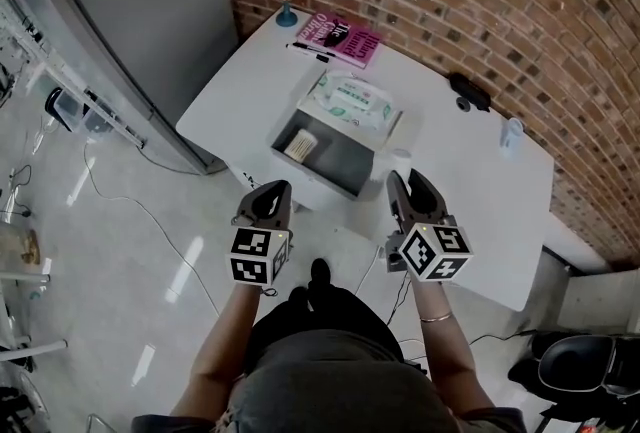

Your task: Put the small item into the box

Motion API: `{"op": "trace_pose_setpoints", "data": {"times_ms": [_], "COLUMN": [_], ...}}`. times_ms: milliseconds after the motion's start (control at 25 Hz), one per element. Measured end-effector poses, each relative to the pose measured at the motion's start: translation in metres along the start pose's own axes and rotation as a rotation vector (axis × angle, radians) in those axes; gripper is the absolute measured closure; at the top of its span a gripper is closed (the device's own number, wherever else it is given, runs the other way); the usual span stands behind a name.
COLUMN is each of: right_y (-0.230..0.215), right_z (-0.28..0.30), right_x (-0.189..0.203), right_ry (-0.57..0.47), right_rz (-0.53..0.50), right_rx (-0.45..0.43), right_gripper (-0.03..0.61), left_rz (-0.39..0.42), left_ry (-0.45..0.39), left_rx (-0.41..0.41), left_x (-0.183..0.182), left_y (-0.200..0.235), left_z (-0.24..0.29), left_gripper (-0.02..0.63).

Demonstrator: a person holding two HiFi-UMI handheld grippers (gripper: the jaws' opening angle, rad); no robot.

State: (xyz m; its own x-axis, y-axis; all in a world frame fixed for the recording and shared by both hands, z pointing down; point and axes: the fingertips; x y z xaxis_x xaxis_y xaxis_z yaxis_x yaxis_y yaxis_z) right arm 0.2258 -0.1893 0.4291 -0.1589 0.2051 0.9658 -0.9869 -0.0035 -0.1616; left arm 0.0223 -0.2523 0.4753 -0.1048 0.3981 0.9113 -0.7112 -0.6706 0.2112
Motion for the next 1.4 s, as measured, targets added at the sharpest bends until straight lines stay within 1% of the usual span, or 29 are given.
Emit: {"op": "trace_pose_setpoints", "data": {"times_ms": [200,400,560,800,1240,1400], "right_y": [0.001,0.007,0.013,0.024,0.03,0.033], "right_z": [0.019,0.037,0.05,0.071,0.103,0.112], "right_x": [-0.006,-0.005,0.004,0.019,0.056,0.07], "right_ry": [0.005,0.028,0.081,0.154,0.322,0.384], "right_rz": [-0.022,-0.052,-0.111,-0.157,-0.311,-0.39], "right_rx": [-0.037,-0.087,-0.115,-0.17,-0.226,-0.237], "right_gripper": [0.426,0.426,0.426,0.426,0.426,0.426], "left_rz": [-0.038,-0.039,-0.048,-0.076,-0.126,-0.145], "left_ry": [-0.003,0.002,-0.004,-0.013,-0.008,-0.003], "left_rx": [-0.038,-0.076,-0.105,-0.148,-0.219,-0.244], "left_x": [-0.001,0.0,-0.001,-0.001,0.011,0.016], "left_y": [0.012,0.022,0.03,0.042,0.06,0.066], "left_z": [0.005,0.005,0.005,-0.001,-0.015,-0.021], "left_gripper": [0.588,0.588,0.588,0.588,0.588,0.588]}}
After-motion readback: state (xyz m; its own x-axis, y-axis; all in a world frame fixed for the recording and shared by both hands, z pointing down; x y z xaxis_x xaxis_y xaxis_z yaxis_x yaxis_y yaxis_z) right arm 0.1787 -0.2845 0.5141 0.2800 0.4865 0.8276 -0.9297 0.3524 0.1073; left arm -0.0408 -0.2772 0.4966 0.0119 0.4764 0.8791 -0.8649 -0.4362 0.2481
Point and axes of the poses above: the fingertips, and each gripper's own axes: z forward along the fingers, y to its left, x out of its underside, and after that the axes turned 7 degrees about -z, right-handed
